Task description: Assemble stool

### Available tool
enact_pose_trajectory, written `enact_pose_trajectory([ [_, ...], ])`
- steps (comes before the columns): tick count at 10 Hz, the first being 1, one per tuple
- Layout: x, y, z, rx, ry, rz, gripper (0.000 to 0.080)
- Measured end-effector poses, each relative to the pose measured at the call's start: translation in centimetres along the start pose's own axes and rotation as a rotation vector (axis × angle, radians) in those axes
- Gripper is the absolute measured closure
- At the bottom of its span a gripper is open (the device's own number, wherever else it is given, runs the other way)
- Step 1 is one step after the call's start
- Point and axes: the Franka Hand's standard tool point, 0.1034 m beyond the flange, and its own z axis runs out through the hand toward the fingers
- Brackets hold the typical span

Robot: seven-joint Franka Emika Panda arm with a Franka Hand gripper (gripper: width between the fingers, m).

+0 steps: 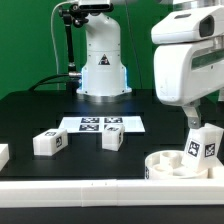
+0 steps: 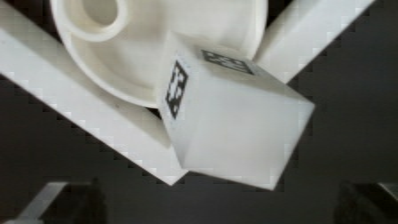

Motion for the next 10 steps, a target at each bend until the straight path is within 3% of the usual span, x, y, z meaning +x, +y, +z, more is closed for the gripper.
enact_pose_trajectory([
  [2,-0.2,0.2,0.0,-0.005,-0.002,-0.152,0.015],
  [5,-0.4,0.8,0.2,-0.042,-0.008,-0.495,0.015],
  [7,-0.7,0.5,0.6,-0.046,-0.063,-0.751,0.015],
  [10,-1.1,0.9,0.7,-0.049,-0.084,-0.921,0.015],
])
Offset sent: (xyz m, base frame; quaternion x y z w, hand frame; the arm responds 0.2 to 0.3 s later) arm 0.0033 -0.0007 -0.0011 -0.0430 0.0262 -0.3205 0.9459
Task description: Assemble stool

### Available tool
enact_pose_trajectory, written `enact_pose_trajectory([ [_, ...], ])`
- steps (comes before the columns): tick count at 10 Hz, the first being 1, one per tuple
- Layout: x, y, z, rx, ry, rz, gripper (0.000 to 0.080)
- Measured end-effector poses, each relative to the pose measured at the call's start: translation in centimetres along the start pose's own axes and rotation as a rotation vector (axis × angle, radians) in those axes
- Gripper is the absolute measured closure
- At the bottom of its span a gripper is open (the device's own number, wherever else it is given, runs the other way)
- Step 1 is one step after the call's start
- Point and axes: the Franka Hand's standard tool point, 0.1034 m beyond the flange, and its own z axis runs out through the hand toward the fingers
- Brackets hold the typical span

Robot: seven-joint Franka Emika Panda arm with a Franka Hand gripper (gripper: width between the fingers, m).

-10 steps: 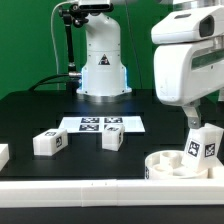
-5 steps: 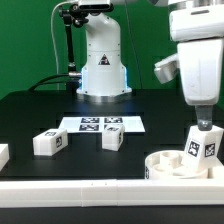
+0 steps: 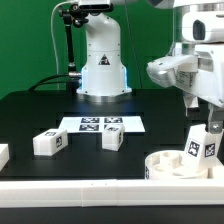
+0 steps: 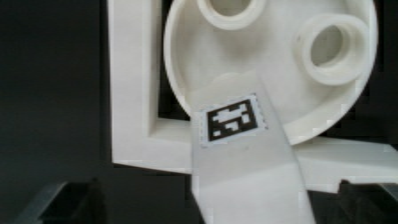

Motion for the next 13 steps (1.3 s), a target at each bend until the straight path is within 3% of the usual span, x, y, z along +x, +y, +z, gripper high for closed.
enact_pose_trajectory([
  [2,-0.4,-0.1,0.5,-0.013,-0.011,-0.17,0.015],
  [7,-0.3,-1.2,2.2,0.015,-0.005,-0.165,0.015],
  [9,-0.2,-1.3,2.5,0.02,-0.003,-0.165,0.0392],
  [10,-0.1,-1.3,2.5,0.022,-0.003,-0.166,0.046],
  [13,-0.2,-1.1,2.5,0.022,-0.003,-0.127,0.0459],
])
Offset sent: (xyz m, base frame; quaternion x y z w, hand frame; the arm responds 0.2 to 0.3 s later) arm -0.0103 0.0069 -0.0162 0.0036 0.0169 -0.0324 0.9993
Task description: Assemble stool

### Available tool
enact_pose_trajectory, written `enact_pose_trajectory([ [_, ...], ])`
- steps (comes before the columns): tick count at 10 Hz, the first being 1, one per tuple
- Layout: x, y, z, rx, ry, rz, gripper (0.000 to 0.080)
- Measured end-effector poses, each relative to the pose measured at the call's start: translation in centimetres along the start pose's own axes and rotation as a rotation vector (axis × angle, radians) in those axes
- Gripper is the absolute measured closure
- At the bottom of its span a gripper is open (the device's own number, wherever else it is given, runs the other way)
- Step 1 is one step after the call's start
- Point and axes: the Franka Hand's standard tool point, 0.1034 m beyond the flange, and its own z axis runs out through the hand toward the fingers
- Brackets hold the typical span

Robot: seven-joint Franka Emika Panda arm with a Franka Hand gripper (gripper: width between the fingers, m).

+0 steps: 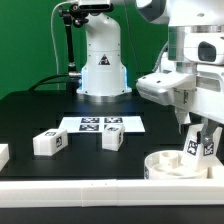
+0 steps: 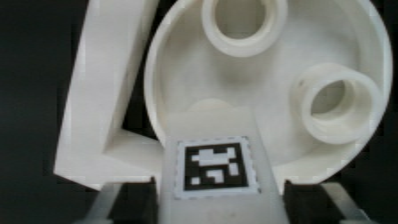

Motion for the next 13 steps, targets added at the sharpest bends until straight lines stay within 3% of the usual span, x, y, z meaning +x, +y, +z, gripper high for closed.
enact_pose_trajectory([
  [4,-0.02,-0.05,0.01,0.004,0.001,0.239,0.0459],
  [5,0.1,-0.55,0.03,0.047,-0.002,0.363,0.0459],
  [7,0.13,-0.7,-0.07,0.1,0.0,0.581,0.0459],
  [9,0.04,-0.3,-0.1,0.08,0.007,0.719,0.0459],
  [13,0.13,-0.33,-0.07,0.083,-0.004,0.984,0.0459],
])
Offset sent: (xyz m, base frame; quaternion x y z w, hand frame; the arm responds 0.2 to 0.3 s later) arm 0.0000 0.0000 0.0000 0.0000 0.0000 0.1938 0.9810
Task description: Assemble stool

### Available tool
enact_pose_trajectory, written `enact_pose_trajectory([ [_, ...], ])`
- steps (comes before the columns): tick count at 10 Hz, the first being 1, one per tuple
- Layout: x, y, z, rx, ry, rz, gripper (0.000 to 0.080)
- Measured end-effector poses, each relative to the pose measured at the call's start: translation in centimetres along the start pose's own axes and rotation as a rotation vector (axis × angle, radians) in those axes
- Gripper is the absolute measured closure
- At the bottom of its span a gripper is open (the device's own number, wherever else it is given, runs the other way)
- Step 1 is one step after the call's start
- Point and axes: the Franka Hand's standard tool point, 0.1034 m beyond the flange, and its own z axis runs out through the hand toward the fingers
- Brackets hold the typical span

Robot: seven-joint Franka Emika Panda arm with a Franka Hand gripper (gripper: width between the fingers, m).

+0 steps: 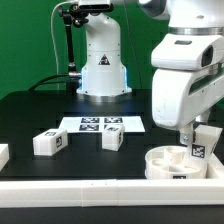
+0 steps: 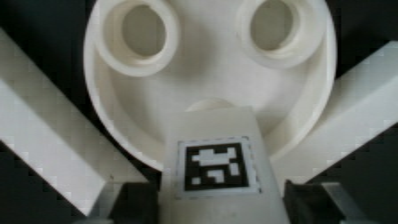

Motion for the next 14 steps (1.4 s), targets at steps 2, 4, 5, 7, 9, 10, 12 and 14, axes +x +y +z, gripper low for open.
enact_pose_trajectory([
  [2,-0.2,0.2,0.0,0.009,0.016,0.145,0.0459],
  [4,-0.4,0.7,0.1,0.018,0.053,0.349,0.0458],
  [5,-0.5,0.9,0.0,0.016,0.055,0.414,0.0458],
  [7,-0.6,1.1,0.0,0.018,0.054,0.536,0.0458],
  [9,-0.6,1.1,0.1,0.018,0.053,0.537,0.045],
  [10,-0.6,1.0,0.1,0.019,0.051,0.538,0.0262],
  [12,-0.8,0.3,-0.5,0.024,0.037,0.537,0.0159],
  [14,-2.9,0.3,-1.9,0.015,0.026,0.554,0.0151],
])
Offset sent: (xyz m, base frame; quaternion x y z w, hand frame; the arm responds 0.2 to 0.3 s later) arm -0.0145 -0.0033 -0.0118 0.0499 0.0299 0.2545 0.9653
